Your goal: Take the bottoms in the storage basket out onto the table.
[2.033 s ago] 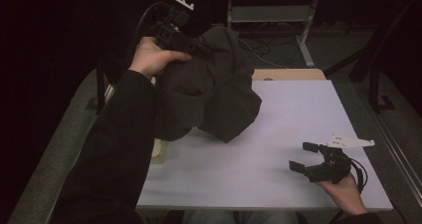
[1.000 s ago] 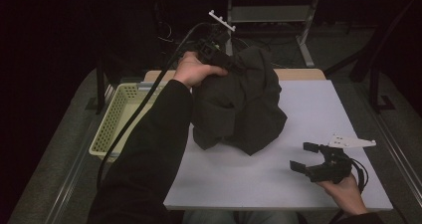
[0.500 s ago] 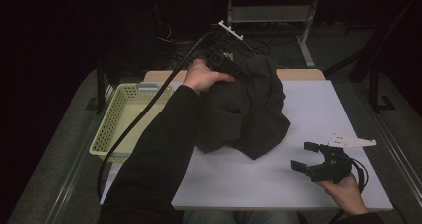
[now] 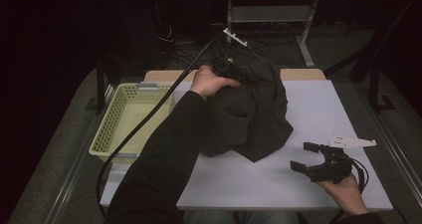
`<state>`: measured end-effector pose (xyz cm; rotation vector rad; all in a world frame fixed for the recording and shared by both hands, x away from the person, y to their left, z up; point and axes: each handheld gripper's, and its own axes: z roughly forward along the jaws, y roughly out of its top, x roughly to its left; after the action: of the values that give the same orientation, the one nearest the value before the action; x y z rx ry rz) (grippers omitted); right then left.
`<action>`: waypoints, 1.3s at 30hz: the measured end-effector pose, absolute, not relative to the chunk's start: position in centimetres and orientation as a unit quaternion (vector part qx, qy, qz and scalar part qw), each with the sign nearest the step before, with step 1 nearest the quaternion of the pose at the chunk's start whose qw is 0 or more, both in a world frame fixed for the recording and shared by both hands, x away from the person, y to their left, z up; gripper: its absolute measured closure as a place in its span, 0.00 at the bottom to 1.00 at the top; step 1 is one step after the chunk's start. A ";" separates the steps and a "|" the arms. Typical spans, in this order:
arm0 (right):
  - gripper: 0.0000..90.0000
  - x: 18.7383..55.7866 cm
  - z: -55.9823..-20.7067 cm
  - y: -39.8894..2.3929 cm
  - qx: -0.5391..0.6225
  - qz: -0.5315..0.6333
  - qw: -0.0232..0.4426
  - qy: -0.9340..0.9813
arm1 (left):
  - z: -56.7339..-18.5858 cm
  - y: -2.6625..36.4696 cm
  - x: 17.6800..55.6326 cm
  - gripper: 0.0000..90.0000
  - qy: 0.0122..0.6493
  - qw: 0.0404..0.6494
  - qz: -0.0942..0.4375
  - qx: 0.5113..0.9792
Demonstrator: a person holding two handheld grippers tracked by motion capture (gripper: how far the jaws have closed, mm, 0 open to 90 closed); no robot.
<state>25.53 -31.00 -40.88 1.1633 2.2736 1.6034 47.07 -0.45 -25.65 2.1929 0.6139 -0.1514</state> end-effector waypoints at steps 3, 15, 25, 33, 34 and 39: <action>0.01 25.6 -40.9 -31.0 0.383 0.531 0.066 0.753 | -26.2 -0.7 47.1 0.75 0.245 0.422 -0.065 0.871; 0.01 25.6 -40.9 -31.0 0.384 0.530 0.066 0.754 | -28.6 -2.3 46.6 0.68 0.236 0.421 -0.066 0.873; 0.01 25.6 -40.9 -31.1 0.383 0.530 0.068 0.753 | -30.5 -3.9 46.0 0.55 0.233 0.416 -0.064 0.877; 0.01 25.6 -40.9 -31.1 0.384 0.532 0.068 0.752 | -31.8 -4.9 45.5 0.39 0.245 0.409 -0.068 0.876; 0.01 25.6 -40.9 -31.1 0.384 0.532 0.068 0.751 | -32.0 -5.1 45.5 0.39 0.241 0.409 -0.066 0.878; 0.01 25.6 -40.9 -31.1 0.383 0.529 0.065 0.754 | -32.8 -5.7 45.0 0.34 0.227 0.407 -0.060 0.883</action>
<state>25.60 -31.10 -40.86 1.1564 2.2765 1.5965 45.05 -5.73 -32.78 2.2265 0.5732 -0.1501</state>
